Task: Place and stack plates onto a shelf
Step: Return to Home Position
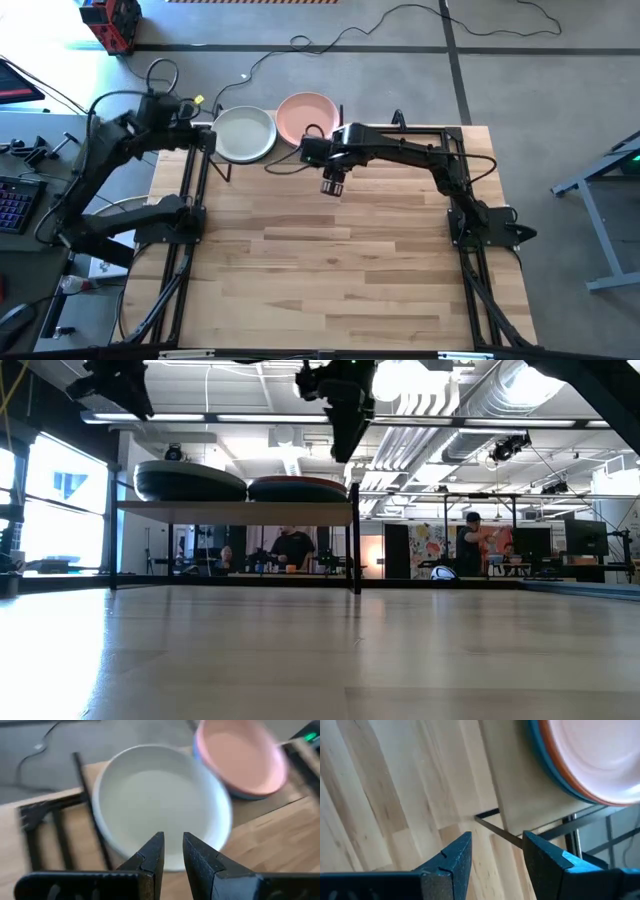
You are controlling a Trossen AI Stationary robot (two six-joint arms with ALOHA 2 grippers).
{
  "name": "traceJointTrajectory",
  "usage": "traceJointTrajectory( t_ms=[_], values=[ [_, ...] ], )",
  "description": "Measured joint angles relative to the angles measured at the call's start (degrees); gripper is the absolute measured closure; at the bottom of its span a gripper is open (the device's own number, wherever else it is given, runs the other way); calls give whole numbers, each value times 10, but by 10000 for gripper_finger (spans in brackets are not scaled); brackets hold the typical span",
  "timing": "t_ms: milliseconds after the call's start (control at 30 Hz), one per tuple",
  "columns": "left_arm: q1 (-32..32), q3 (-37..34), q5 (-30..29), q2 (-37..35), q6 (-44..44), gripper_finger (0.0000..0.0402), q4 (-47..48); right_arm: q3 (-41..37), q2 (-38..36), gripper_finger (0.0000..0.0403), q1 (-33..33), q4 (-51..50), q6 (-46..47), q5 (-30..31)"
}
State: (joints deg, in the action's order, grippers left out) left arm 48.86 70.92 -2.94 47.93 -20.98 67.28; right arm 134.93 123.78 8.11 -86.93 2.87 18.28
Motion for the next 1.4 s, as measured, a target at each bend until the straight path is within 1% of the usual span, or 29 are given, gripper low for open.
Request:
traceJointTrajectory(
  t_ms=[100,200,300,333,433,500,633,767,867,967,1100,1233,1400],
  values=[
    [-28,-63,-1,-41,-13,342,-61,0,-10,249,15,-10,-3,-2],
    [-53,-134,0,-87,-19,342,-92,-13,-30,249,34,-31,3,-3],
    [-80,-205,8,-136,-24,342,-129,-75,-84,249,50,-18,7,-2],
    [-88,-230,7,-152,-25,342,-146,-105,-108,249,56,4,7,-2],
    [-107,-311,-2,-206,-22,342,-222,-229,-189,249,70,100,12,-3],
    [-116,-364,-2,-241,-14,342,-289,-325,-251,249,75,198,11,-8],
    [-131,-455,19,-294,26,342,-422,-496,-362,249,77,397,10,-51],
    [-142,-529,35,-321,63,342,-529,-627,-450,249,69,542,21,-64],
    [-148,-579,38,-328,65,342,-595,-704,-499,249,60,594,26,-75],
    [-154,-616,40,-329,64,342,-648,-767,-534,249,50,628,46,-76],
    [-160,-635,35,-330,74,342,-682,-823,-559,249,41,649,79,-76],
    [-161,-639,34,-330,80,342,-712,-834,-566,249,41,650,97,-76],
    [-161,-639,38,-331,79,342,-729,-833,-565,249,42,654,88,-76]
  ],
)
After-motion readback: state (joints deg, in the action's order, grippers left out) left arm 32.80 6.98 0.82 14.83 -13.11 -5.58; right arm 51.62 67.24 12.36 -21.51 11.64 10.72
